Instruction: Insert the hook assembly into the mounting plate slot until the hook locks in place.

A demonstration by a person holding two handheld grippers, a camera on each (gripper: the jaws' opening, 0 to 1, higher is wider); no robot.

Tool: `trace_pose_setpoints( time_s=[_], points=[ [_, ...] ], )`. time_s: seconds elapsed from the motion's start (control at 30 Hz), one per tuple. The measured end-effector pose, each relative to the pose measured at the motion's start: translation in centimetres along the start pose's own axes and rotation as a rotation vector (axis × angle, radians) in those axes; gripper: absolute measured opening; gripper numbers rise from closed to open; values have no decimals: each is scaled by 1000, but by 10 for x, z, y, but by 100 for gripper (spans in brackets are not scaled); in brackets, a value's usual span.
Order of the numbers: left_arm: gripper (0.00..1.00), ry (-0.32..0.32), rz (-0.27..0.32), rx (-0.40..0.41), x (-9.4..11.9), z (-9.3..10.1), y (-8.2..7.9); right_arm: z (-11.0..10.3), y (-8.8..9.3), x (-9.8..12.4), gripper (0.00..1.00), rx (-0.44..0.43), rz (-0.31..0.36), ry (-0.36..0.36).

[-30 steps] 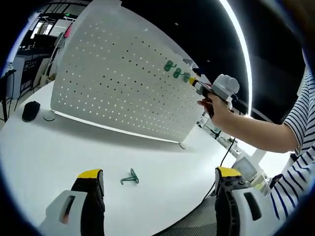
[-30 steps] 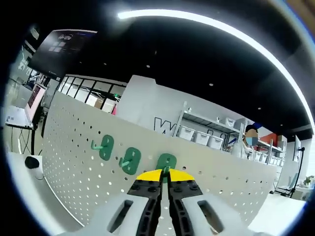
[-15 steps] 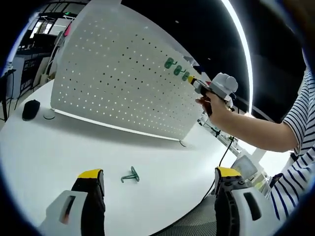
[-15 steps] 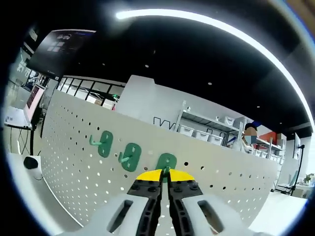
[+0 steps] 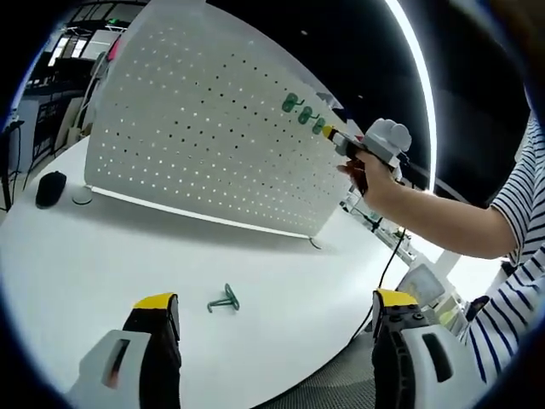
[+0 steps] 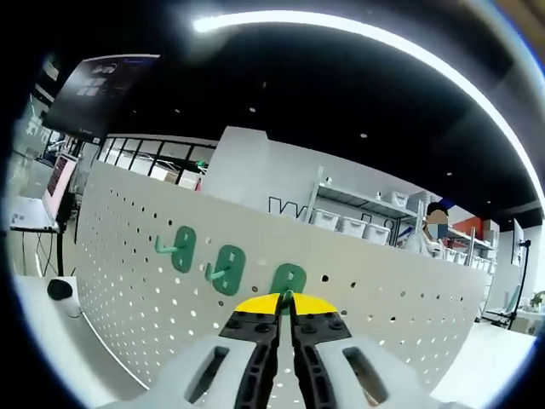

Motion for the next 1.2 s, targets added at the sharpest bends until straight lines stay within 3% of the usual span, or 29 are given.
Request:
trace_pose_setpoints(
  time_s=[0.4, 0.77, 1.0, 1.2],
  points=[
    [98, -47, -22, -55, 1, -5, 2, 5, -39, 5, 9, -55, 77, -23],
    [98, -38, -41, -86, 1, -1, 4, 20, -60, 19, 11, -80, 87, -40],
    [97, -37, -69, -141, 0, 2, 8, 25, -58, 54, 12, -115, 50, -51],
    [96, -32, -85, -162, -1, 3, 10, 17, -48, 82, 13, -129, -5, -89]
  ],
)
Point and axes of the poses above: the point that each gripper's makers call its tool centre point, and the gripper's own axes: x roughly backward along the fingers, z roughly to its right, y roughly out of its underside, the point moved 6 cm from there along x, roughly backward along the fingers, and after that the axes turned 6 degrees about z, right-handed, at the moved point
